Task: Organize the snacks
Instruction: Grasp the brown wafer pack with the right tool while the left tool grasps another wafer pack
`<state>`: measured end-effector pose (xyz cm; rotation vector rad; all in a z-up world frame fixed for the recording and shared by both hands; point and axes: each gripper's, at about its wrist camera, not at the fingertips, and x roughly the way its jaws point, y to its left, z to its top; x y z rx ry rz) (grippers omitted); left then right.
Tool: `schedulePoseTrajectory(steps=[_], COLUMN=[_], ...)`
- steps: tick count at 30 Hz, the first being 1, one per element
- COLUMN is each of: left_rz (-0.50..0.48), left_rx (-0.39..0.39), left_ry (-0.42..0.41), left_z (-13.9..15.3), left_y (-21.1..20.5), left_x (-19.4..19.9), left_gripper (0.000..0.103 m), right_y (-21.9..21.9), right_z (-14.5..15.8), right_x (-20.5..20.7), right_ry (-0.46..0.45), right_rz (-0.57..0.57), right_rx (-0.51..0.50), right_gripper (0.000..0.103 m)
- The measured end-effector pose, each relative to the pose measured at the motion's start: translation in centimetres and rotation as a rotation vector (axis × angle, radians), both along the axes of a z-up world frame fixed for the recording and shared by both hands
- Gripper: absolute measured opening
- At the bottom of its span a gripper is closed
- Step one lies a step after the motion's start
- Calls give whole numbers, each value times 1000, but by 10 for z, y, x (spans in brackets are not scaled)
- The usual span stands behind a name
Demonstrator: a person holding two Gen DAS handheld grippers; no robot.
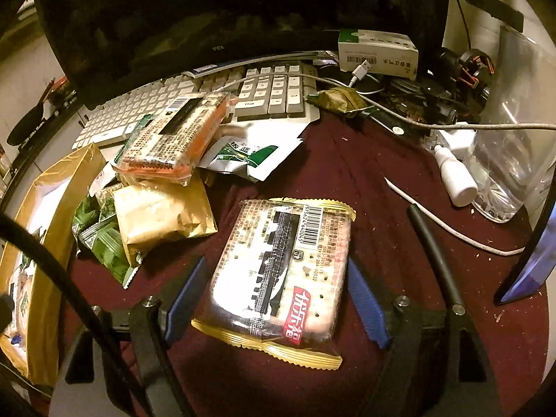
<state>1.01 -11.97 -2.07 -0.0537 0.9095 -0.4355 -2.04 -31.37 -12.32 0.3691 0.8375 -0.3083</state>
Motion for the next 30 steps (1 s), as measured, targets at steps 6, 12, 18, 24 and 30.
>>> schedulePoseTrajectory(steps=[6,12,18,24,30], left_rz=[-66,-135,-202,-232,-208], left_rx=[51,119,212,303,328], left_ry=[-30,-67,-81,-42,-49], left_z=[4,3,-1,-22,-31], left_y=[-43,-97,-154,-183,-186], left_x=[18,42,68,90,93], left_gripper=[81,81,81,81,55], right_y=[-10,-21,-19,-23,-22], right_z=[-2,-5,-6,-7,-7], right_x=[-10,-18,-16,-18,-18], right_ry=[-48,-122,-134,-149,-152], right_rz=[30,30,44,52,60], right_rx=[86,178,183,205,207], right_gripper=[74,74,74,74,74])
